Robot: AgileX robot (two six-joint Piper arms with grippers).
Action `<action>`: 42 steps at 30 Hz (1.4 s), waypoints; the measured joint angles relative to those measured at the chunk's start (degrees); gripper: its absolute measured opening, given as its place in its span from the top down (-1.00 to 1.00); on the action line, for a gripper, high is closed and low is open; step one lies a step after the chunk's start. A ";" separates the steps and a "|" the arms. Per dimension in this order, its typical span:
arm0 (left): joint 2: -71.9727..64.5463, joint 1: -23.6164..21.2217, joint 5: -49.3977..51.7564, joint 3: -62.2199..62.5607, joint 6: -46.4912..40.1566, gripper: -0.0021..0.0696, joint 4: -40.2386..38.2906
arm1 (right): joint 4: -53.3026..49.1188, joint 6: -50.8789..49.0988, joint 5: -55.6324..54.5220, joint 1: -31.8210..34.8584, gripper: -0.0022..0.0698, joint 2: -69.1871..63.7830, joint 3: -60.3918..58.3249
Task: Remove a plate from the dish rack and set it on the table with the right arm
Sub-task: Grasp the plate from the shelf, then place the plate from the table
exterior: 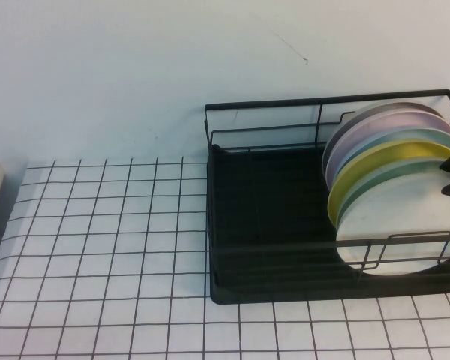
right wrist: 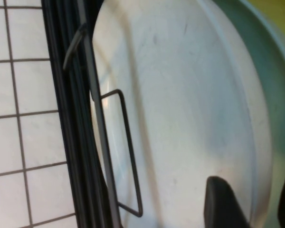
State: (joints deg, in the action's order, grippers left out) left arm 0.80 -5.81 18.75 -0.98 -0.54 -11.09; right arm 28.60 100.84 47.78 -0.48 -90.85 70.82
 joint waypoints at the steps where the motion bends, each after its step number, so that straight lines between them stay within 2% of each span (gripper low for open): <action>1: 0.00 0.00 0.00 0.00 0.00 0.95 0.00 | 0.00 0.00 -0.59 0.00 0.21 -0.39 0.00; 7: 0.00 0.00 0.00 0.00 0.00 0.95 0.00 | 0.47 -0.16 -1.53 0.00 0.26 -2.21 0.00; 13: 0.00 0.00 0.00 0.00 0.00 0.95 0.00 | 1.03 -0.94 -2.31 0.00 0.65 -3.74 0.00; 18: 0.00 0.00 0.00 0.00 0.00 0.95 0.00 | -0.43 -3.81 -1.14 0.00 0.66 -1.75 1.43; 25: 0.00 0.00 0.00 0.00 0.00 0.95 0.00 | -8.10 -11.48 6.87 -0.04 0.66 10.52 5.67; 29: 0.00 0.00 0.00 0.00 0.00 0.95 0.00 | -9.37 -18.89 13.78 -0.04 0.66 19.35 5.80; 36: 0.00 0.00 0.00 0.00 0.00 0.95 0.00 | -1.53 -49.17 23.08 -0.04 0.66 28.30 4.90; 39: 0.00 0.00 0.00 0.00 0.00 0.95 0.00 | 2.59 -59.38 23.23 -0.04 0.66 28.68 0.45; 42: 0.00 0.00 0.00 0.00 0.00 0.95 0.00 | 7.28 -63.57 23.11 -0.04 0.66 28.34 -8.04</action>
State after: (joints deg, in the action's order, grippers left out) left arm 0.80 -5.81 18.75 -0.98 -0.54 -11.09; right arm 35.88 37.27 70.89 -0.52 -62.51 62.78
